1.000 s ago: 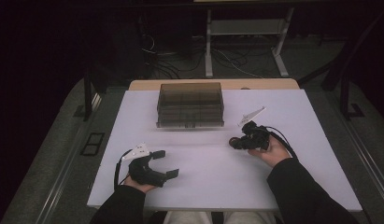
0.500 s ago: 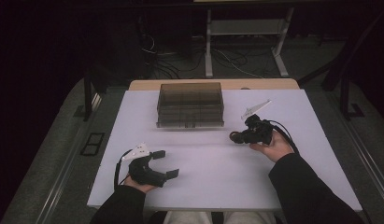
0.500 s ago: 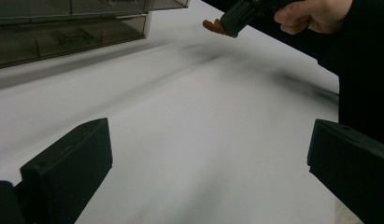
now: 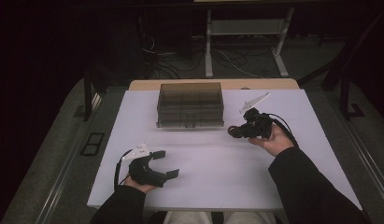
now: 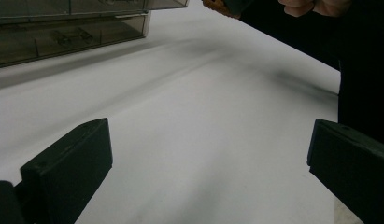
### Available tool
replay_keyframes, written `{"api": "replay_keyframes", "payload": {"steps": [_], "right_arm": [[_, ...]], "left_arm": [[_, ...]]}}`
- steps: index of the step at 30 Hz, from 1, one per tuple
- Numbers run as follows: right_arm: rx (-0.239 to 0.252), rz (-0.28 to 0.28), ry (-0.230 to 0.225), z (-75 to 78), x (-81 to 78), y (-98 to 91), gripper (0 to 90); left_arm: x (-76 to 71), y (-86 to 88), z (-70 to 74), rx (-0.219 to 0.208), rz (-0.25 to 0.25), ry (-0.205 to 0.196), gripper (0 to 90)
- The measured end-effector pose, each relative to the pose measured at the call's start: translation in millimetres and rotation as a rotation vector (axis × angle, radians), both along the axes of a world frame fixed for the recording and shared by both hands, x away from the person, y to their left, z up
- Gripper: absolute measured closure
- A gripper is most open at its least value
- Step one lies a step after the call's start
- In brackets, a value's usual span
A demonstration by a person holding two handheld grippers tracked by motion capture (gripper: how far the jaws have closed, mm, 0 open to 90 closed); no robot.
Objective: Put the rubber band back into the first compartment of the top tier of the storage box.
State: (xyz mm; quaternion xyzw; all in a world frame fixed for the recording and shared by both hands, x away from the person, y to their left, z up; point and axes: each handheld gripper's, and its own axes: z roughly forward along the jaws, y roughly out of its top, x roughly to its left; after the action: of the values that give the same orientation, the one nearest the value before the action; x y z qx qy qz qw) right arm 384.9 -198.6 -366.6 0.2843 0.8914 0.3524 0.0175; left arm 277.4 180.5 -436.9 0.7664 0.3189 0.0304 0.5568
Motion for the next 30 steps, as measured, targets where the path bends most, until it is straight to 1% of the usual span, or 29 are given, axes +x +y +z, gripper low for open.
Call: {"api": "replay_keyframes", "payload": {"steps": [14, 15, 22, 23, 30], "right_arm": [[-0.013, 0.027, -0.016, 12.3, 6.2, 11.7, 84.8], [-0.011, 0.026, -0.011, 13.5, 6.2, 12.7, 84.8], [-0.022, 0.037, -0.025, 20.4, 7.9, 16.6, 84.8], [-0.025, 0.046, -0.028, 21.5, 8.6, 16.5, 84.8], [-0.016, 0.047, -0.036, 29.4, 10.6, 19.8, 84.8]], "left_arm": [[0.1, 0.1, 0.0, -0.002, -0.001, 0.001, 0.0], [0.1, 0.1, 0.0, -0.001, -0.001, 0.001, 0.0], [0.1, 0.1, 0.1, -0.004, 0.000, 0.000, 0.0], [0.1, 0.1, 0.1, -0.003, 0.000, 0.000, 0.0], [0.1, 0.0, 0.1, -0.004, 0.001, -0.001, 0.0]]}}
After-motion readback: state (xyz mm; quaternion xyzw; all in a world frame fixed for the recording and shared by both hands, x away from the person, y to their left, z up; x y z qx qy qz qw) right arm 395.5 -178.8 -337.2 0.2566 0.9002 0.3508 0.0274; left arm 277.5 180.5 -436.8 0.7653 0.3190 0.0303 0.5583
